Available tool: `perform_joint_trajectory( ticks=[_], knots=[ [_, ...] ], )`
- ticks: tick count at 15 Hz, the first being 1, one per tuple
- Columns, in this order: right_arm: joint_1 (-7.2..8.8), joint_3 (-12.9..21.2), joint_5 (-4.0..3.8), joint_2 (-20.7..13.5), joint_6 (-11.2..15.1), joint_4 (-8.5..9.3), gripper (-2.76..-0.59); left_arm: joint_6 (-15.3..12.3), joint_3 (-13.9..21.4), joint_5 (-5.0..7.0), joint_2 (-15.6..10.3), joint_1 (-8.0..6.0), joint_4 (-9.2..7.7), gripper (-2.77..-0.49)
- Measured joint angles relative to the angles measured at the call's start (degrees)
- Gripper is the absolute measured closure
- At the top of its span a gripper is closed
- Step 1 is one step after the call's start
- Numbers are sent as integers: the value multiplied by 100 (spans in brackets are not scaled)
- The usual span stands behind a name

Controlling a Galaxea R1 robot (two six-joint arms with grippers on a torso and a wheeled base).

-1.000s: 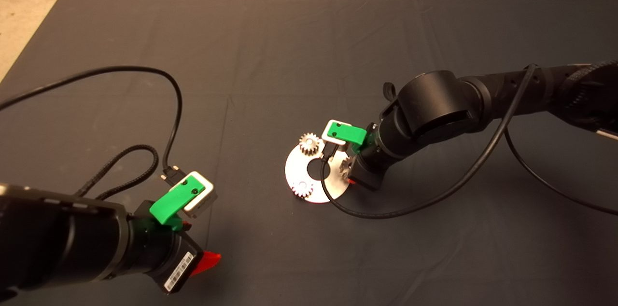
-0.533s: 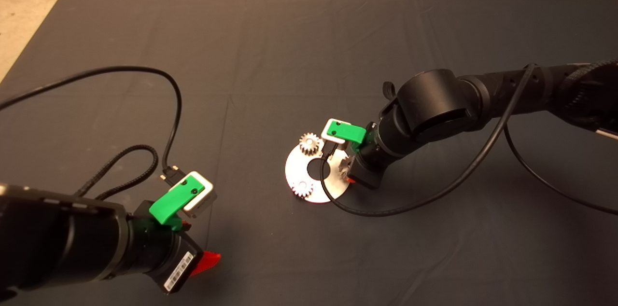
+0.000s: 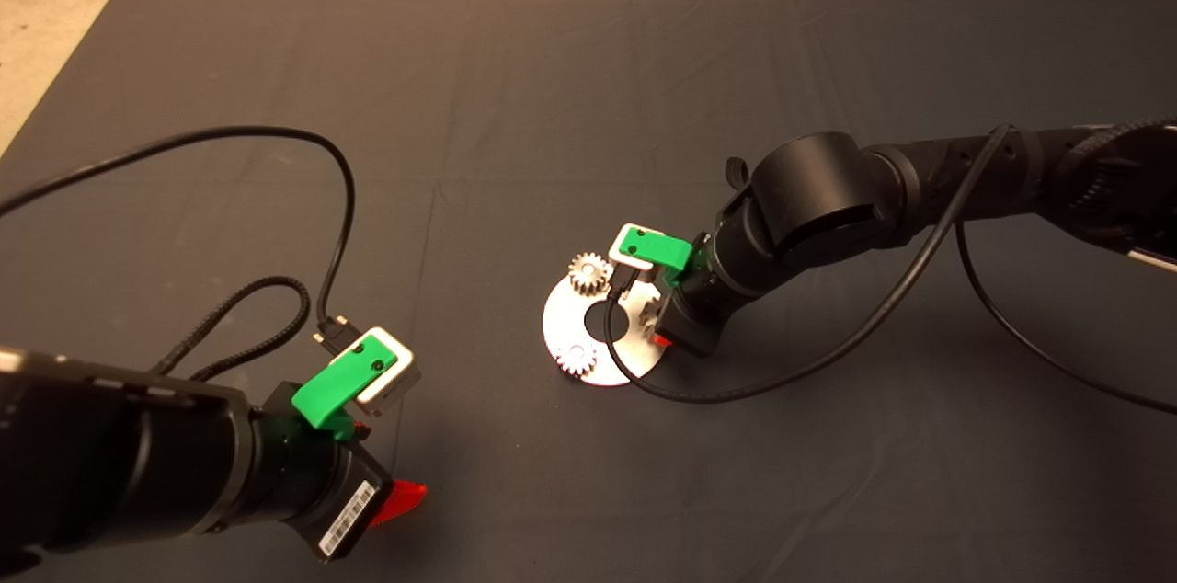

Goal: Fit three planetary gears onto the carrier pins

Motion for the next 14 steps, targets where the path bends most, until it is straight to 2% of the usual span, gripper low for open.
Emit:
perform_joint_trajectory(
  ticks=[14],
  knots=[
    [2, 0, 9, -9, -17, 0, -91, -105, 0, 0, 15, 0, 0, -173]
  ],
)
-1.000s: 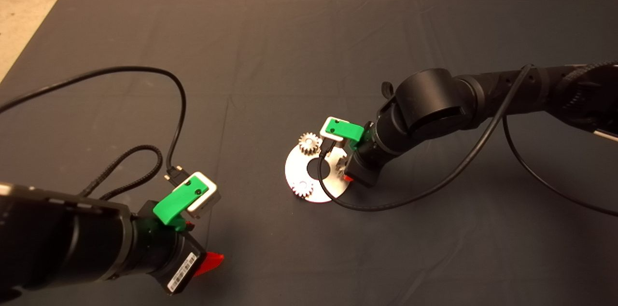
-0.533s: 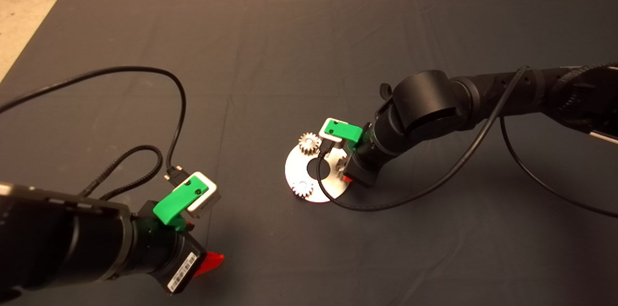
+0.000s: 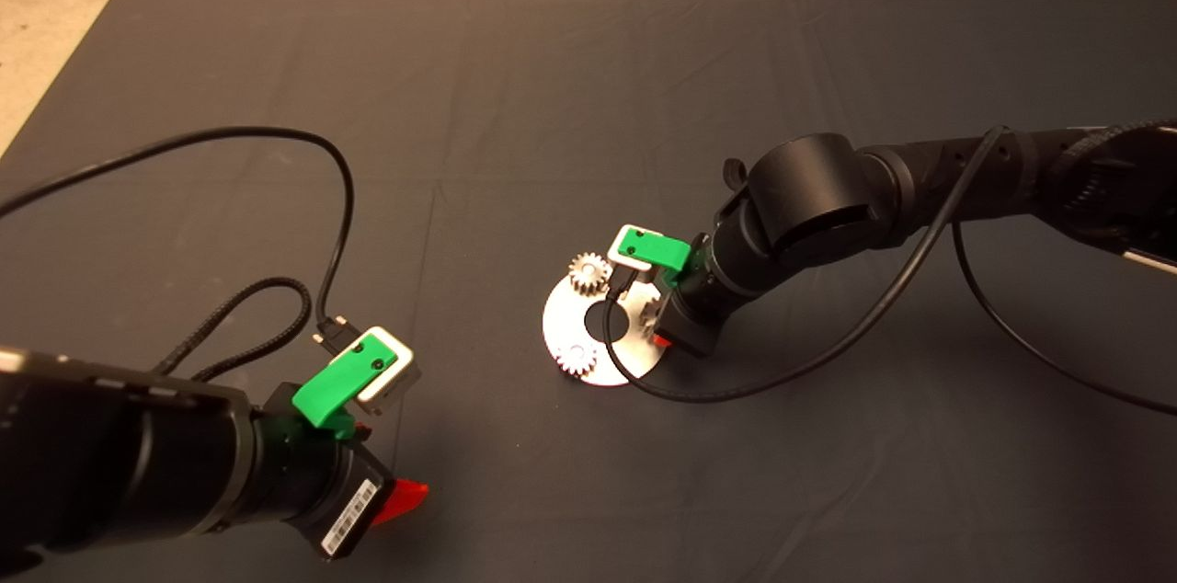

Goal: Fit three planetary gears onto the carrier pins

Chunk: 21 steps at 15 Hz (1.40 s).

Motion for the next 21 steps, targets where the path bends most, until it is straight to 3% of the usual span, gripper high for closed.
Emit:
perform_joint_trajectory(
  ticks=[12, 21],
  knots=[
    [2, 0, 11, -2, -2, 0, -110, -1, 0, 0, 0, 0, 0, -173],
    [7, 46, 40, -24, 0, 0, -161, -1, 0, 1, 1, -1, 0, -173]
  ],
)
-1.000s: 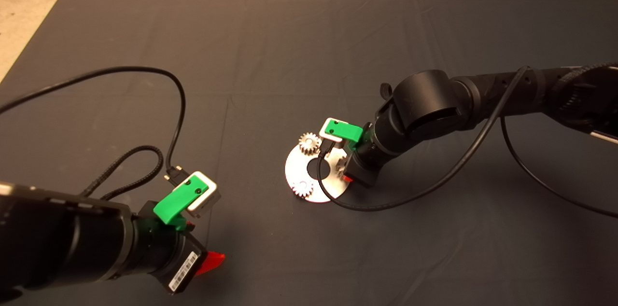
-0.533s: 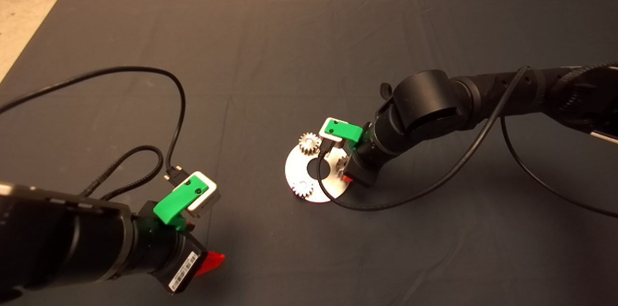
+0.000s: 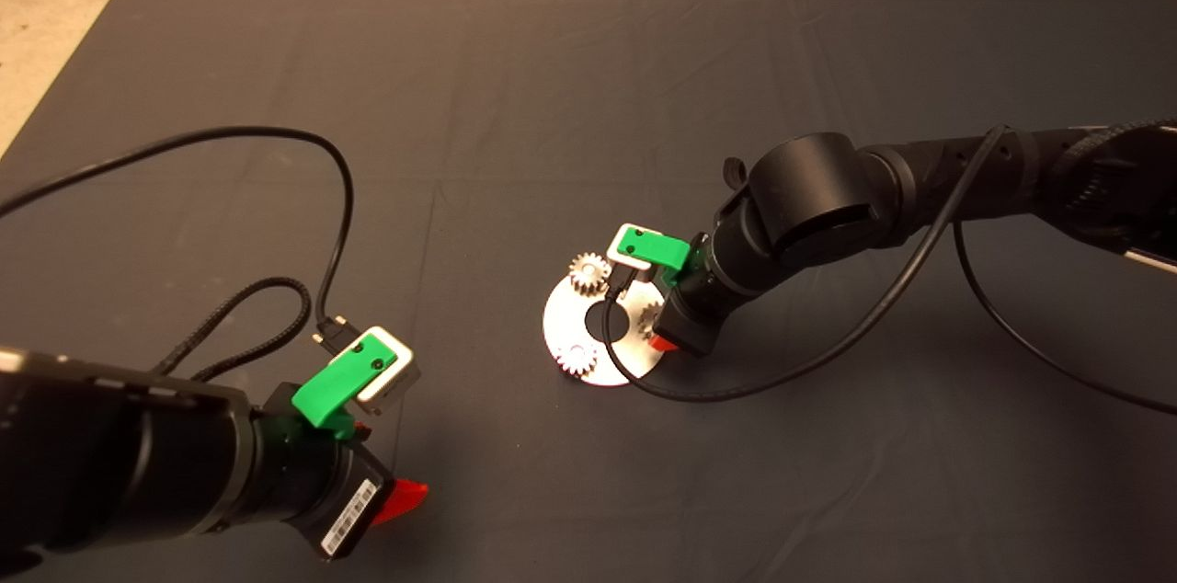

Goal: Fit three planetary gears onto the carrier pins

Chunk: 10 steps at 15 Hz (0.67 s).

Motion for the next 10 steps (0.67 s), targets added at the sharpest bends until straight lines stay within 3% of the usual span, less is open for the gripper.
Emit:
perform_joint_trajectory(
  ticks=[4, 7, 8, 10],
  knots=[
    [80, 407, 9, -221, 74, 2, -176, 0, 0, 4, -1, 1, 0, -173],
    [478, 971, 23, -551, 568, 20, -176, -2, 0, 4, 2, -2, 0, -173],
    [582, 1335, 34, -817, 798, 27, -176, -2, 0, 7, 32, 1, 0, -173],
    [631, 2165, 50, -1628, 1264, 59, -176, 0, 0, 4, 166, 1, 0, -173]
  ],
)
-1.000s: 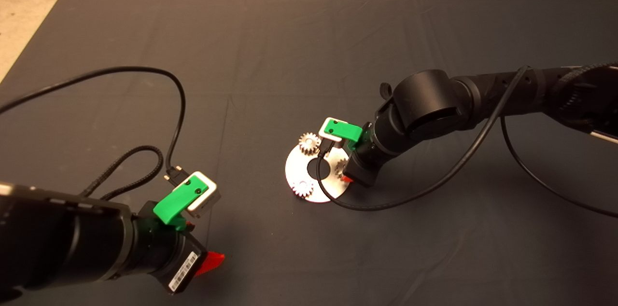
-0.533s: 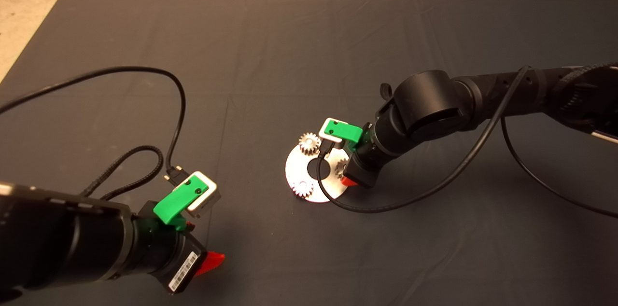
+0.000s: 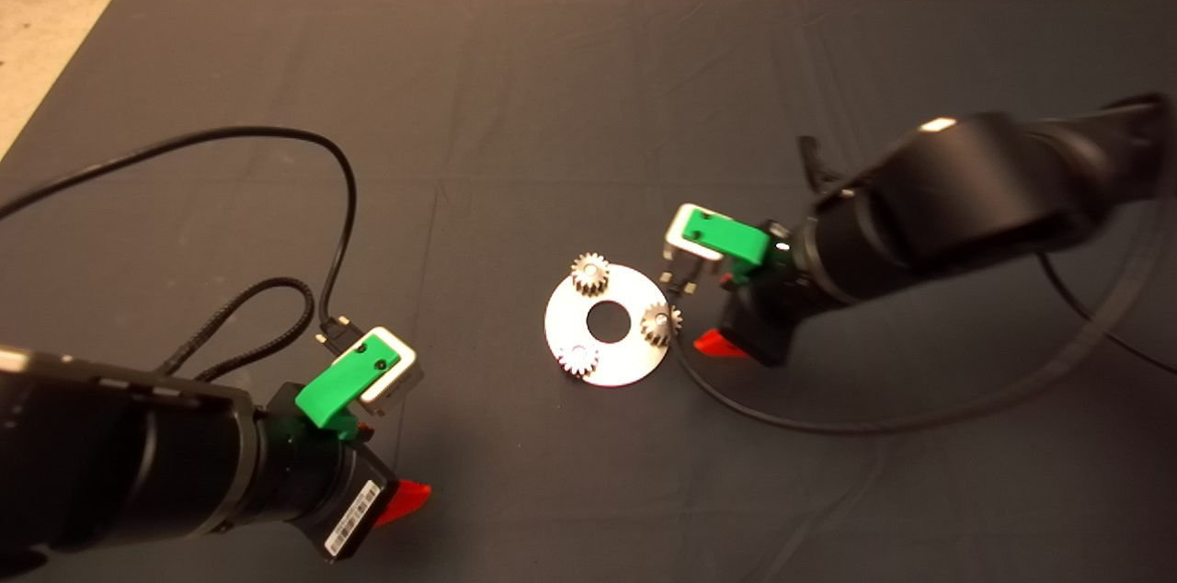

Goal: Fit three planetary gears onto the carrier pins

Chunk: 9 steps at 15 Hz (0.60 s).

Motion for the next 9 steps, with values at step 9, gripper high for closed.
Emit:
perform_joint_trajectory(
  ticks=[9],
  knots=[
    [-708, 1339, 397, -3747, 904, 92, -176, -317, 0, -11, 637, 1, -2, -173]
  ],
)
